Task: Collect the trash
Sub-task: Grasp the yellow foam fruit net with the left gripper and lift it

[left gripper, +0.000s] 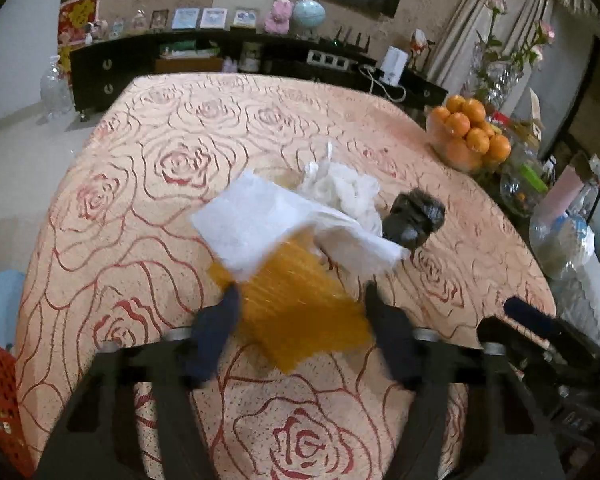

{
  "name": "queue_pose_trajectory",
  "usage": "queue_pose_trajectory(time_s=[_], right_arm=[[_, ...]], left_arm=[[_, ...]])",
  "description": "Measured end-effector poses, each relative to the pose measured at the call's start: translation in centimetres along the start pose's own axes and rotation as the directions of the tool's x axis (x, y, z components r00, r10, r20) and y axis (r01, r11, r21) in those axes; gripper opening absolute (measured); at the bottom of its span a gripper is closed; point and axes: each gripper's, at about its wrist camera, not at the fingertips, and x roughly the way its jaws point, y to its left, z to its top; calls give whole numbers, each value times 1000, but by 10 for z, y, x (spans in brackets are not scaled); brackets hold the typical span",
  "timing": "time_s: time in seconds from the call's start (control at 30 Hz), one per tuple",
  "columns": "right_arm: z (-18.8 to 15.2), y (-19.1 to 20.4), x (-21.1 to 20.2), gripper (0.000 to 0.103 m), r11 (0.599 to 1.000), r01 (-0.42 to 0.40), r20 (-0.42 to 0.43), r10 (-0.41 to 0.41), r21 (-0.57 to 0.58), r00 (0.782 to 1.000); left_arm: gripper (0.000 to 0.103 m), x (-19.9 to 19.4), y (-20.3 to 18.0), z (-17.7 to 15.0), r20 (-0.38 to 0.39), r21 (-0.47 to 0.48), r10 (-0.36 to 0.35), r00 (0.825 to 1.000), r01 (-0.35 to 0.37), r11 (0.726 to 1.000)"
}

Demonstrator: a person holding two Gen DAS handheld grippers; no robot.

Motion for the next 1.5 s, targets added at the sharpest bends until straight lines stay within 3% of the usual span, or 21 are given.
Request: queue_pose_trajectory(time_s=[0.13, 0.3, 0.57, 0.77, 0.8, 0.9, 1.03, 1.13, 1.37, 1.5], right_arm=[[-1, 2, 2, 71, 1000, -3, -5, 3, -4, 1000], [-2, 3, 4, 71, 1000, 0, -12, 0, -5, 1000], [-2, 3, 9, 71, 1000, 7, -25, -8, -7, 1000], [-3, 2, 8, 71, 1000, 5, -27, -5, 0, 1000], [-3, 1, 8, 71, 1000, 4, -27, -4, 2, 1000], [-3, 1, 8, 71, 1000, 2, -30, -2, 4, 1000], [-3, 2, 7, 71, 1000, -1, -28, 2, 2, 1000], [-3, 2, 8, 71, 1000, -2, -31, 2, 1, 1000], [-4, 2, 8, 71, 1000, 1, -36, -1, 3, 999], [-5, 3, 10, 71, 1000, 1, -43, -1, 0, 999]], left_arm=[[24, 2, 9, -10, -21, -4, 0, 1000, 0, 1000], [15, -9, 22, -23, -13, -16, 1, 1000, -1, 1000], [13, -33, 43, -33, 15, -64, 10, 1000, -9, 998], [14, -48, 46, -47, 17, -34, 54, 998, -53, 998], [18, -50, 46, -49, 14, -29, 58, 998, -58, 998], [51, -55, 49, -53, 11, -26, 76, 997, -76, 997], [55, -67, 51, -50, 52, -27, 78, 996, -77, 997], [62, -66, 51, -43, 83, -15, 139, 987, -138, 990], [62, -32, 51, -41, 19, 43, 171, 985, -171, 984], [62, -24, 46, -42, 25, 66, 153, 988, -155, 986]])
